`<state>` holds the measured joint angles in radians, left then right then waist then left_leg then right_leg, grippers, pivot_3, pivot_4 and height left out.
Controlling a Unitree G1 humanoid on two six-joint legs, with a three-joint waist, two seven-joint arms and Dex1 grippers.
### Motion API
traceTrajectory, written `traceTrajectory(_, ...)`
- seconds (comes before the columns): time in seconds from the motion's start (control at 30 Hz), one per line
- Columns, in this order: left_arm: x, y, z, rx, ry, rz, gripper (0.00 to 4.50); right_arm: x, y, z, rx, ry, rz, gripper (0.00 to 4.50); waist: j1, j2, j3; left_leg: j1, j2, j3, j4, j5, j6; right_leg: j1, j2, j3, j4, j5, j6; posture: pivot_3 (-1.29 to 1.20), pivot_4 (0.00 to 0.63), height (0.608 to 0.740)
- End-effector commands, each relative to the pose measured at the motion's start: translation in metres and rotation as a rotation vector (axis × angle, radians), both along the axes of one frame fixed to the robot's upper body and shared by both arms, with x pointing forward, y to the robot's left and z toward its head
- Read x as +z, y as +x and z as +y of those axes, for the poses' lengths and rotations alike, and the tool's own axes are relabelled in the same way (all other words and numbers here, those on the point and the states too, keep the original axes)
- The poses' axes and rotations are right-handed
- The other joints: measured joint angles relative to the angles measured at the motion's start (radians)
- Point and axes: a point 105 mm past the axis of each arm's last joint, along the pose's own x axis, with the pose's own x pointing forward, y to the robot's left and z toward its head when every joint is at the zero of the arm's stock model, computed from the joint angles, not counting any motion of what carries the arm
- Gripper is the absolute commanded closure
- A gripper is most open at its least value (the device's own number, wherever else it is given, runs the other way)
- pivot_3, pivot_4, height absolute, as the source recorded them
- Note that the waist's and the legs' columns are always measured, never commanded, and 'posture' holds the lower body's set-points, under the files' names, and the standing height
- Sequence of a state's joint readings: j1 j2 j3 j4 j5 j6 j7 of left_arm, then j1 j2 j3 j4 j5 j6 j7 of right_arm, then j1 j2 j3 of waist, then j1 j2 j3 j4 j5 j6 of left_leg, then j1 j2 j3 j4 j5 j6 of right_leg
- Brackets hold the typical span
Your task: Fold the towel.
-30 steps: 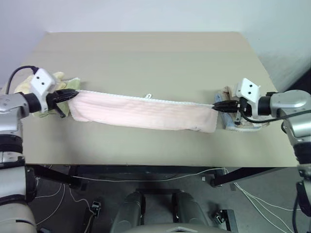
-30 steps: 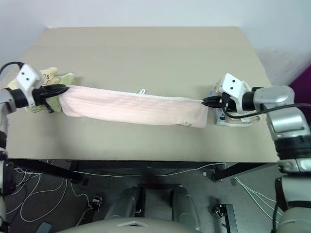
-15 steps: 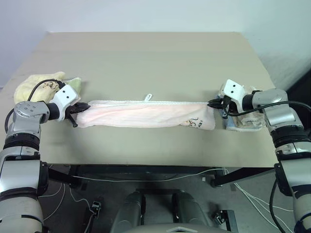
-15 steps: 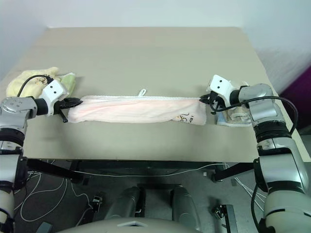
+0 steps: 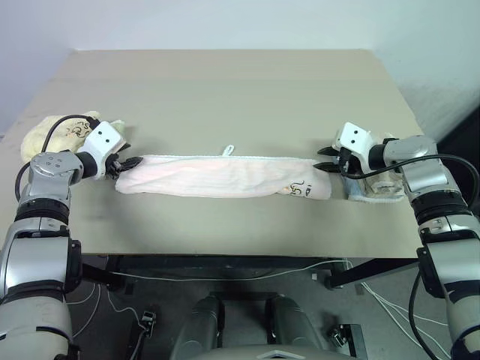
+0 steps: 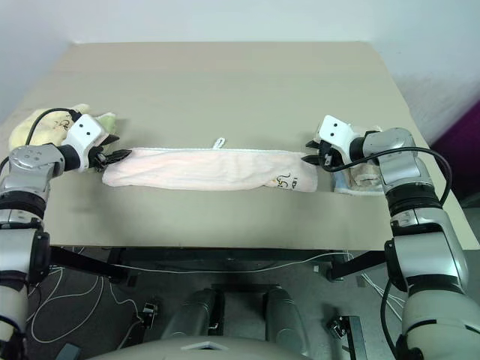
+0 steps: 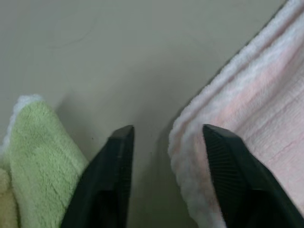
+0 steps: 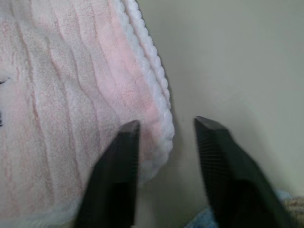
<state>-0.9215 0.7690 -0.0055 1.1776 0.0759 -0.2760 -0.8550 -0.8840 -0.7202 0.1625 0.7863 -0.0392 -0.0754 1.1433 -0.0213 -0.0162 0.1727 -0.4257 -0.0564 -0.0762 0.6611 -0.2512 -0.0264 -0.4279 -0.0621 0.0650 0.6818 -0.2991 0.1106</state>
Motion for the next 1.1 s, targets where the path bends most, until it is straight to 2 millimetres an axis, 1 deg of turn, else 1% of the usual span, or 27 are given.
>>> traceTrajectory(0.03,0.031,0.008,0.003,0.043,-0.062,-0.127,0.93,0.025,-0.001,-0.003,0.005,0.019,-0.09,1.09,0.0,0.0,0.0,0.0,0.0,0.0,0.0,0.0,0.0,0.0,0.0,0.0,0.0,0.0,0.0,0.0,0.15,0.74)
traceTrajectory(0.1,0.04,0.01,0.004,0.068,-0.113,-0.165,0.93,0.035,-0.005,-0.006,0.005,0.019,-0.142,0.5,0.001,0.0,0.0,0.0,0.0,0.0,0.0,0.0,0.0,0.0,0.0,0.0,0.0,0.0,0.0,0.0,0.15,0.74)
traceTrajectory(0.17,0.048,0.012,0.006,0.091,-0.145,-0.203,0.93,0.045,-0.013,-0.006,0.011,0.032,-0.18,0.01,0.003,0.0,0.0,-0.001,0.0,0.0,0.0,0.0,0.0,0.0,0.0,0.0,0.0,0.0,0.0,0.0,0.15,0.74)
traceTrajectory(0.3,0.059,0.011,0.009,0.094,-0.172,-0.242,0.93,0.065,-0.044,0.001,0.031,0.134,-0.21,0.01,0.007,0.0,0.0,-0.001,0.0,0.0,0.001,0.0,0.0,0.0,-0.001,0.0,0.0,0.0,0.0,0.0,0.15,0.74)
traceTrajectory(0.4,0.071,0.008,0.0,0.018,-0.2,-0.274,0.93,0.07,-0.069,0.01,-0.011,0.305,-0.154,0.01,0.007,0.0,0.0,-0.001,0.0,-0.001,0.001,0.0,0.0,0.0,-0.001,-0.001,0.0,0.0,0.0,0.0,0.15,0.74)
traceTrajectory(0.5,0.079,-0.001,-0.018,-0.133,-0.251,-0.284,0.93,0.064,-0.093,0.023,-0.074,0.501,-0.03,0.01,0.008,-0.001,-0.001,-0.002,0.0,-0.002,0.002,0.0,0.0,0.0,-0.001,-0.001,0.0,0.0,0.0,0.0,0.15,0.74)
traceTrajectory(0.53,0.077,-0.007,-0.026,-0.202,-0.265,-0.265,0.93,0.062,-0.098,0.027,-0.115,0.617,0.027,0.01,0.006,-0.001,-0.001,-0.002,0.0,-0.002,0.001,0.0,0.0,0.001,-0.001,-0.001,0.0,0.0,0.0,0.0,0.15,0.74)
traceTrajectory(0.63,0.064,-0.028,-0.049,-0.378,-0.268,-0.201,0.93,0.049,-0.108,0.039,-0.237,0.929,0.22,0.01,0.0,-0.001,-0.002,-0.001,0.001,-0.002,0.001,0.0,0.0,0.001,-0.002,0.001,0.0,0.0,0.0,0.0,0.15,0.74)
traceTrajectory(0.73,0.047,-0.041,-0.06,-0.455,-0.242,-0.128,0.93,0.03,-0.115,0.049,-0.352,1.12,0.367,0.01,0.002,-0.001,-0.002,0.0,0.002,-0.002,0.0,0.0,0.0,0.001,-0.002,0.001,0.0,0.0,0.0,0.0,0.15,0.74)
traceTrajectory(0.8,0.04,-0.047,-0.067,-0.497,-0.234,-0.098,0.93,0.019,-0.12,0.052,-0.436,1.228,0.443,0.01,0.004,-0.001,-0.002,-0.001,0.001,-0.002,0.0,0.0,0.0,0.001,-0.002,0.001,0.0,0.0,0.0,0.0,0.15,0.74)
traceTrajectory(0.87,0.04,-0.05,-0.075,-0.531,-0.254,-0.088,0.93,0.01,-0.125,0.054,-0.517,1.313,0.515,0.01,0.011,-0.002,-0.002,-0.001,0.0,-0.002,0.001,0.0,0.0,0.001,-0.003,0.001,0.0,0.0,0.0,0.0,0.15,0.74)
traceTrajectory(1.0,0.043,-0.054,-0.092,-0.598,-0.283,-0.08,0.93,-0.003,-0.131,0.052,-0.685,1.412,0.658,0.01,0.007,-0.002,-0.002,0.0,0.0,-0.002,0.001,-0.001,0.001,0.003,-0.003,0.0,-0.001,0.0,0.0,0.0,0.15,0.74)
traceTrajectory(1.1,0.038,-0.059,-0.105,-0.648,-0.287,-0.06,0.93,-0.014,-0.129,0.047,-0.836,1.499,0.754,0.01,-0.001,-0.002,-0.002,0.0,0.001,-0.002,0.001,-0.001,0.001,0.003,-0.002,0.0,0.0,0.0,0.0,0.0,0.15,0.74)
